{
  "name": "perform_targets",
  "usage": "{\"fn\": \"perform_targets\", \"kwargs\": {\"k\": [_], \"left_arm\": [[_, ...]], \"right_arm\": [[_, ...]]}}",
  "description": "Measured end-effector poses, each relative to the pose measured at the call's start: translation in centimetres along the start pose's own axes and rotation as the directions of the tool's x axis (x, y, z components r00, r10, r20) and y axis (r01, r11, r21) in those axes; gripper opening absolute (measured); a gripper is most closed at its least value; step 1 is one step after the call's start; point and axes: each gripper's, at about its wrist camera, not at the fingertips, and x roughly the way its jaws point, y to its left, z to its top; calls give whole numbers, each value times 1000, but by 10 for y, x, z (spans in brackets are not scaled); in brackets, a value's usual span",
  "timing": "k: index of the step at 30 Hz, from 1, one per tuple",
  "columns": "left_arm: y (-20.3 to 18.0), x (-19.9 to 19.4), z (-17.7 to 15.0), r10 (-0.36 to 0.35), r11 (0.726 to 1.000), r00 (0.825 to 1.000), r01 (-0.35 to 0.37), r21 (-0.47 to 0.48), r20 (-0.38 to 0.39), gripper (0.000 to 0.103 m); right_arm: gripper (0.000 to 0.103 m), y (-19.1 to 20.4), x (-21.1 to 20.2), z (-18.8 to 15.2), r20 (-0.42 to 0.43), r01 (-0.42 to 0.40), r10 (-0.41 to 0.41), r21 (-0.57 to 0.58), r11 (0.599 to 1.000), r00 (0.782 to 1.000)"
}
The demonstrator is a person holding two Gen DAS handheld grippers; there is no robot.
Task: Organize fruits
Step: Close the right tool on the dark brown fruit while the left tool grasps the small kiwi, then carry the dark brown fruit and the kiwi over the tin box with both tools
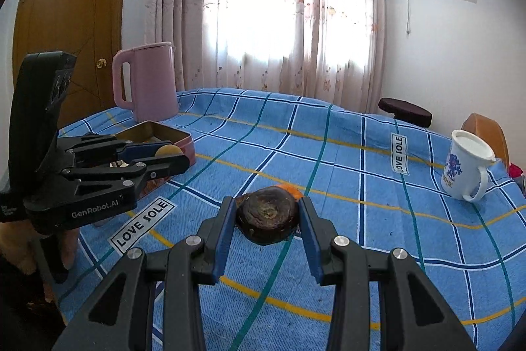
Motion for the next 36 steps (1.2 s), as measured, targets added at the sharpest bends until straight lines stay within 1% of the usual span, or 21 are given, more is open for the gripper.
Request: {"fn": "perform_targets", "kwargs": {"k": [8, 17, 24, 26, 29, 34, 36], "left_arm": [[0, -7, -1, 16, 1000, 999, -16, -3, 39, 28], [0, -12, -1, 25, 1000, 998, -24, -9, 64, 28], [3, -18, -2, 19, 1000, 997, -18, -19, 77, 28], [9, -22, -1, 22, 999, 997, -19, -29, 80, 28], [26, -33, 1, 44, 998, 995, -39, -56, 93, 28], [71, -45, 5, 117, 987, 990, -107, -122, 82, 28], [90, -48, 5, 140, 981, 987, -128, -149, 73, 28]], "right_arm": [[40, 2, -5, 0, 27, 10, -10, -11, 1000, 1000], [40, 3, -10, 0, 62, 23, -22, -19, 1000, 998], [40, 10, -6, 4, 65, 37, -34, -47, 998, 997], [40, 14, 0, 7, 59, 14, -11, -48, 999, 998], [40, 24, 10, 17, 54, -19, 22, -55, 998, 998], [40, 47, 26, 43, 52, -107, 110, -72, 992, 993], [40, 60, 32, 52, 51, -121, 127, -95, 988, 991]]}}
